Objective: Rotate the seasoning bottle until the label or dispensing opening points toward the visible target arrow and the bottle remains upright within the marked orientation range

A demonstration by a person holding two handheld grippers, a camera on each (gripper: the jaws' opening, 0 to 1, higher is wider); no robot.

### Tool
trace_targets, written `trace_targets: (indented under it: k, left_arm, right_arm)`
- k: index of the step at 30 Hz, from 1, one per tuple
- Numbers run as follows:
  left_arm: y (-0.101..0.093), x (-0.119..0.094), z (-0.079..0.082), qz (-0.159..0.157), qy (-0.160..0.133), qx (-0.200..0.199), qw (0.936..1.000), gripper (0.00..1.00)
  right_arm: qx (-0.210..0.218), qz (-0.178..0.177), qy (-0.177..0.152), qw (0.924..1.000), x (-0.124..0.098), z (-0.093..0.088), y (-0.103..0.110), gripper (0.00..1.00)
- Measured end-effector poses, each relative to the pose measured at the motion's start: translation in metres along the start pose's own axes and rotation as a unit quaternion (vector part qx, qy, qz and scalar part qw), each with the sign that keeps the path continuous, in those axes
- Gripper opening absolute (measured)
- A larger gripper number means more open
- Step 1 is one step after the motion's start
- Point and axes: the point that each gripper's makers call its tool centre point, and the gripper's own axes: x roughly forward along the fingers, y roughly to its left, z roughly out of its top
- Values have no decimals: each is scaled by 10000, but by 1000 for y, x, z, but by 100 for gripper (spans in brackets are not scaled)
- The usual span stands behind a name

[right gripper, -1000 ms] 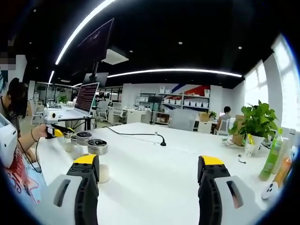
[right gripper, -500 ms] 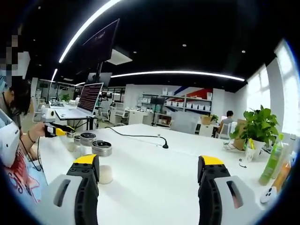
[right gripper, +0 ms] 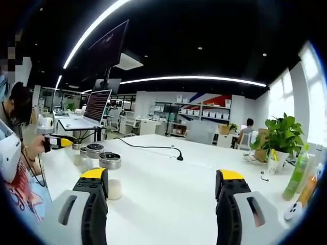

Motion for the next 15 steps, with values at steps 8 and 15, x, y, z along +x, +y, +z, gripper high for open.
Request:
trace_targets:
  k: [8,15]
  left_arm:
    - [-6,-4,5,190,-144,109,9997,56]
    - [-15,-2,4,465,-166,134,9987,58]
  right_arm:
    - [49,-50,6,10000,1,0,-2,89]
    - [86,56,45,9999,2,-3,2,89]
